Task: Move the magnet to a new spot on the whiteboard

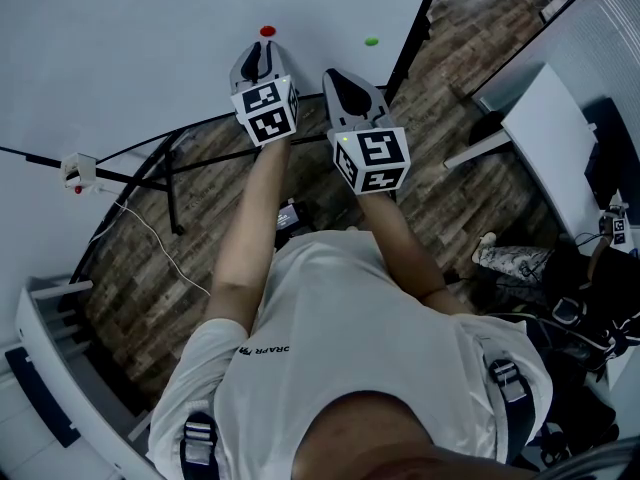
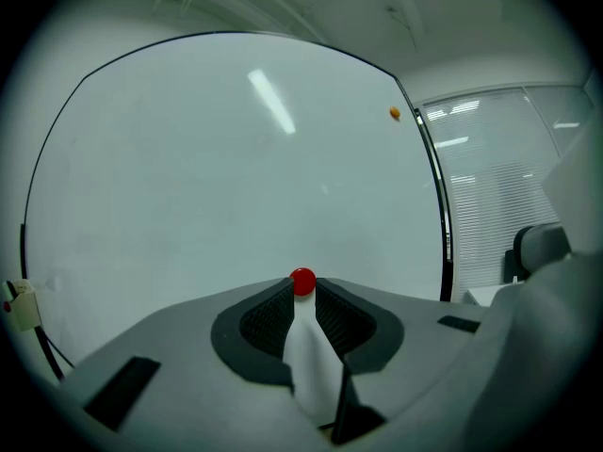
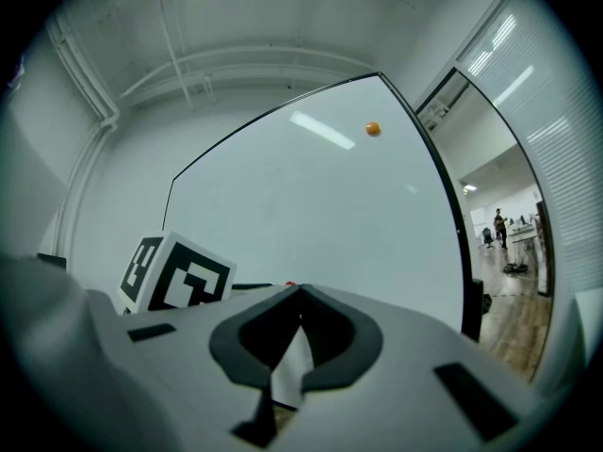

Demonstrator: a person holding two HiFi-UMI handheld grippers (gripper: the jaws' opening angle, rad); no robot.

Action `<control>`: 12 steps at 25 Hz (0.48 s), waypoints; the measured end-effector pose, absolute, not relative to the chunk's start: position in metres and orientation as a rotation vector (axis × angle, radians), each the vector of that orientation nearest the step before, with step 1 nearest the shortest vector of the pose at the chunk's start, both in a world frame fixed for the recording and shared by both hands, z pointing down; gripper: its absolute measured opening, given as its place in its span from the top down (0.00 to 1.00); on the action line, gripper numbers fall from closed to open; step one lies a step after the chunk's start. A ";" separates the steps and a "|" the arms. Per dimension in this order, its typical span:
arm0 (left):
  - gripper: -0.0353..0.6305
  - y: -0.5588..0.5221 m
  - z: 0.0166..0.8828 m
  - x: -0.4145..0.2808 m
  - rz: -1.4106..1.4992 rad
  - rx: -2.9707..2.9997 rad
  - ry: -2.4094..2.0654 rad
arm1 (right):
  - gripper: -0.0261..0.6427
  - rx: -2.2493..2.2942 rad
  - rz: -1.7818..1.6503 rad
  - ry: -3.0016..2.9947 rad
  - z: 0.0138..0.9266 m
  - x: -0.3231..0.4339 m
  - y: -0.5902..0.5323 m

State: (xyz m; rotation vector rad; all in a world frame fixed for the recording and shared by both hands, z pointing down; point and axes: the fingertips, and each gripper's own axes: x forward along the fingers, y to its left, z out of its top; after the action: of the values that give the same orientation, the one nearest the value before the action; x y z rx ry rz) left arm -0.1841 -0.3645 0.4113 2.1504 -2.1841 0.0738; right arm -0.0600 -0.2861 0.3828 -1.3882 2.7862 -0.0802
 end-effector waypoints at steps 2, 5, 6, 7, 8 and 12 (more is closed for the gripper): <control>0.85 -0.363 0.412 -0.184 0.071 2.151 -2.182 | 0.94 -1.386 -0.080 2.788 0.383 -0.061 -0.286; 0.90 -0.360 0.408 -0.182 0.059 2.157 -2.182 | 0.94 -1.384 -0.080 2.788 0.382 -0.061 -0.286; 0.91 -0.359 0.407 -0.181 0.057 2.159 -2.181 | 0.94 -1.384 -0.080 2.787 0.382 -0.061 -0.286; 0.94 -0.358 0.406 -0.181 0.056 2.161 -2.180 | 0.94 -1.384 -0.079 2.787 0.382 -0.061 -0.286; 0.94 -0.356 0.405 -0.180 0.053 2.164 -2.180 | 0.94 -1.384 -0.079 2.787 0.381 -0.061 -0.286; 0.94 -0.351 0.403 -0.179 0.041 2.173 -2.181 | 0.94 -1.385 -0.079 2.787 0.381 -0.061 -0.287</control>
State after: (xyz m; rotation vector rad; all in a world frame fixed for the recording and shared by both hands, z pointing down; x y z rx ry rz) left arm -0.1786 -0.3512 0.4032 2.1728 -2.1810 0.0415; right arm -0.0606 -0.2867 0.3814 -1.3854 2.7866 -0.0786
